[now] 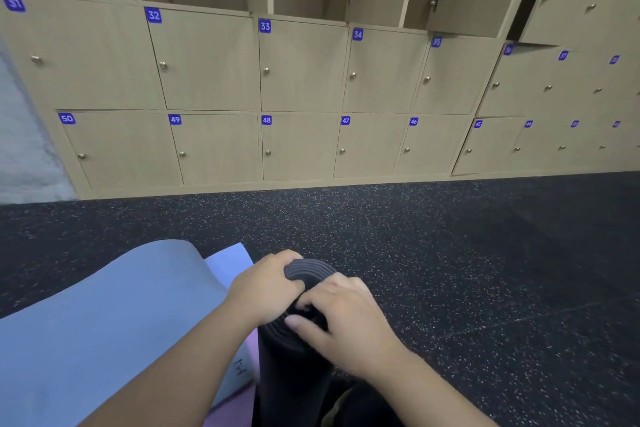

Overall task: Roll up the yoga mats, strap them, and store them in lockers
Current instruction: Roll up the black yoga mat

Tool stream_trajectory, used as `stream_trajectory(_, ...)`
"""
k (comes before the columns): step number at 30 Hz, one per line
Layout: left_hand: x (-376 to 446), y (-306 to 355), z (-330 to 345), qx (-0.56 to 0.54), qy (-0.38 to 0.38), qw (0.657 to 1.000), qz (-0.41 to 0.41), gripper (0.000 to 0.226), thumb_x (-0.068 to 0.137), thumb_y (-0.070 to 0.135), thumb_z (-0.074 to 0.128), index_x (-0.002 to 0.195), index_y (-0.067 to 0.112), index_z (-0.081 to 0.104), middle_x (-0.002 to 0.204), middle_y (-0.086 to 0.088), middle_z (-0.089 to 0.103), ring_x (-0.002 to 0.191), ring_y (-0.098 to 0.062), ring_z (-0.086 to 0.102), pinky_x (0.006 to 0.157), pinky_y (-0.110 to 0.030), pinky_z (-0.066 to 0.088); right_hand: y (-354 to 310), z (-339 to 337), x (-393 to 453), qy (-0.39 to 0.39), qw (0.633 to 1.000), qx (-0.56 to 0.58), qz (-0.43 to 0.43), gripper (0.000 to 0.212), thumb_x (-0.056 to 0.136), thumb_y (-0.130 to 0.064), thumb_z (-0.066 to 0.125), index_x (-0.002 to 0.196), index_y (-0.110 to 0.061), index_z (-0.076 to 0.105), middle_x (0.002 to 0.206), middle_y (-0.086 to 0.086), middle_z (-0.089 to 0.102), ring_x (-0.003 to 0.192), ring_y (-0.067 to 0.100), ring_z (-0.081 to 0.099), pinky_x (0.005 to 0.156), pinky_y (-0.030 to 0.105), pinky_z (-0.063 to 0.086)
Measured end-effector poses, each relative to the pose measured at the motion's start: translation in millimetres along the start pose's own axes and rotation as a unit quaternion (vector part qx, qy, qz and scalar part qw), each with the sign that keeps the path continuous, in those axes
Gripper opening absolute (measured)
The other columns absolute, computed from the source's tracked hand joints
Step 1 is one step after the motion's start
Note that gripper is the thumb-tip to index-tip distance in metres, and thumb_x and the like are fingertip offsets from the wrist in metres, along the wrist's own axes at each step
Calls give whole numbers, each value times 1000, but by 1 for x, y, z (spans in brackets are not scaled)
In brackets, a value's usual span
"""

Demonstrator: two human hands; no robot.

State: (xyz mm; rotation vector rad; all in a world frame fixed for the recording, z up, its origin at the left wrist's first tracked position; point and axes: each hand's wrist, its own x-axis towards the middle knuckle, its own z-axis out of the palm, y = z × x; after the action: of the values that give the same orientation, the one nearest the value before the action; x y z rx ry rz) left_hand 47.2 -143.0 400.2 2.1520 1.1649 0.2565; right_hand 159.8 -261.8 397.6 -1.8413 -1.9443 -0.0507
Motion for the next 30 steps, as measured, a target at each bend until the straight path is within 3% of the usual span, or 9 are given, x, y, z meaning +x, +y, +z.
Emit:
stream_trajectory(4, -2, -11, -12, -102, -9, 995, -18, 19, 88, 44, 46, 96, 38, 62, 97, 19, 66, 95, -4, 60, 93, -32, 47, 5, 15, 18, 22, 1000, 4, 0, 39, 89, -49, 35, 57, -27, 41, 63, -10, 53, 77, 13, 40, 73, 35, 34)
stream_trajectory(6, -7, -16, -20, -170, -13, 984, -45, 27, 96, 33, 39, 95, 26, 66, 94, 9, 66, 84, -9, 61, 77, -27, 50, 9, 18, 20, 2, 1000, 15, 4, 38, 87, -47, 33, 55, -26, 34, 60, -12, 45, 77, 10, 35, 75, 34, 31)
stream_trajectory(9, -16, -23, -25, -173, -36, 983, -43, 31, 97, 25, 32, 92, 26, 63, 84, 7, 62, 73, -12, 59, 60, -29, 51, 13, 15, 21, -37, 999, 34, 1, 45, 81, -54, 27, 52, -20, 34, 57, -12, 40, 79, 9, 33, 79, 32, 29)
stream_trajectory(14, -24, -26, -19, -246, -31, 969, -19, 27, 102, 20, 35, 109, 29, 60, 100, 7, 66, 83, -7, 64, 64, -26, 53, 18, 4, 25, -96, 992, -75, 39, 61, 69, -62, 1, 60, -22, 46, 59, -12, 39, 88, 9, 30, 80, 30, 19)
stream_trajectory(17, -26, -26, -12, -269, -56, 961, -12, 19, 100, 24, 46, 103, 25, 65, 109, 1, 67, 92, -7, 67, 65, -25, 54, 27, -1, 21, -95, 990, -90, 50, 62, 74, -62, 1, 63, -25, 49, 60, -12, 41, 87, 8, 28, 79, 30, 17)
stream_trajectory(21, -23, -15, -6, -237, -73, 969, -3, 24, 99, 26, 46, 89, 19, 67, 91, 7, 63, 73, 0, 62, 60, -17, 50, 41, -4, 8, -79, 995, -29, 53, 60, 75, -63, 8, 48, -19, 37, 56, -6, 42, 85, 3, 32, 82, 26, 20)
stream_trajectory(24, -17, -8, 0, -248, -85, 965, -26, 27, 99, 29, 48, 78, 17, 60, 78, 8, 59, 68, -5, 56, 58, -19, 47, 41, -8, -1, -83, 995, -14, 54, 63, 77, -69, 11, 44, -20, 34, 56, -7, 45, 83, 3, 34, 82, 26, 20)
stream_trajectory(28, -13, -7, 7, -289, -178, 940, -35, 26, 99, 32, 50, 82, 13, 56, 80, -5, 50, 68, -15, 49, 53, -20, 39, 34, -13, -10, -104, 990, -70, 65, 89, 60, -94, -8, 50, -19, 40, 61, -8, 49, 83, 6, 28, 82, 31, 21)
stream_trajectory(30, -12, -4, 10, -304, -200, 930, -50, 25, 99, 30, 50, 81, 13, 52, 76, -4, 48, 62, -14, 47, 51, -19, 36, 34, -14, -14, -96, 990, -77, 75, 93, 52, -93, -18, 51, -19, 39, 62, -8, 49, 83, 6, 28, 82, 32, 22)
